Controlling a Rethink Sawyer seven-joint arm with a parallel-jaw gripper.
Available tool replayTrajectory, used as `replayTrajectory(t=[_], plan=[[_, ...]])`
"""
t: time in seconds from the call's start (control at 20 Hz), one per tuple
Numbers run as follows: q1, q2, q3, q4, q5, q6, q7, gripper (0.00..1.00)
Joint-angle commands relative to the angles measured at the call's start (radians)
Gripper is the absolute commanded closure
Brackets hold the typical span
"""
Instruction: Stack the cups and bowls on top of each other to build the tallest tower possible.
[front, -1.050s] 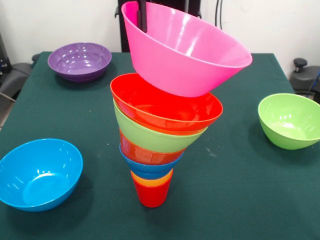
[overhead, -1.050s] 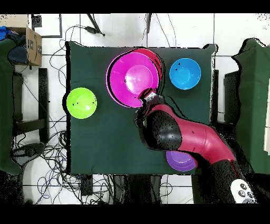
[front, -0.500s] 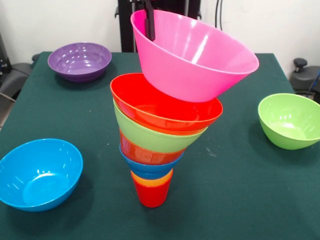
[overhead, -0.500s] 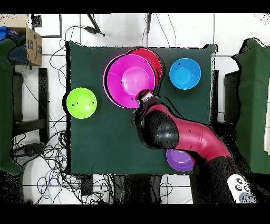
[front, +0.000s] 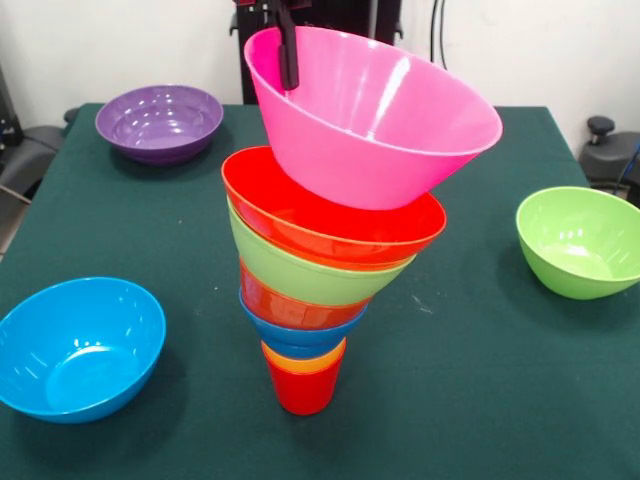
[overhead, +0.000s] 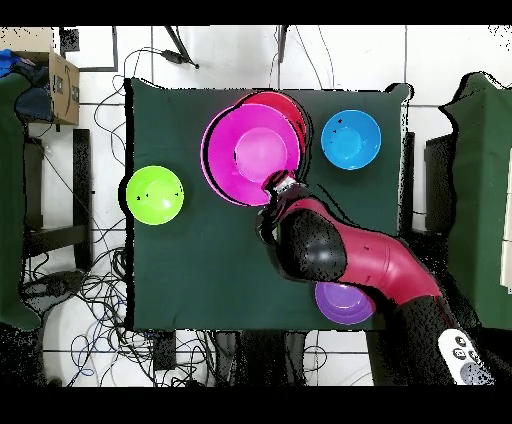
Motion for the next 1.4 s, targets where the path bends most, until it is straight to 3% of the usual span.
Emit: replayTrajectory(t=[0.05, 0.85, 1.2, 1.4], plan=[[-0.015, 0.035, 0.056, 0.043, -0.093, -0.065, -0.013, 1.00], [-0.022, 0.066, 0.060, 0.055, -0.124, -0.113, 0.021, 1.00], [-0.029, 0.058, 0.076, 0.026, -0.109, -0.069, 0.012, 1.00], [-0.049, 0.047, 0.112, -0.014, -0.070, 0.006, -0.009, 1.00]])
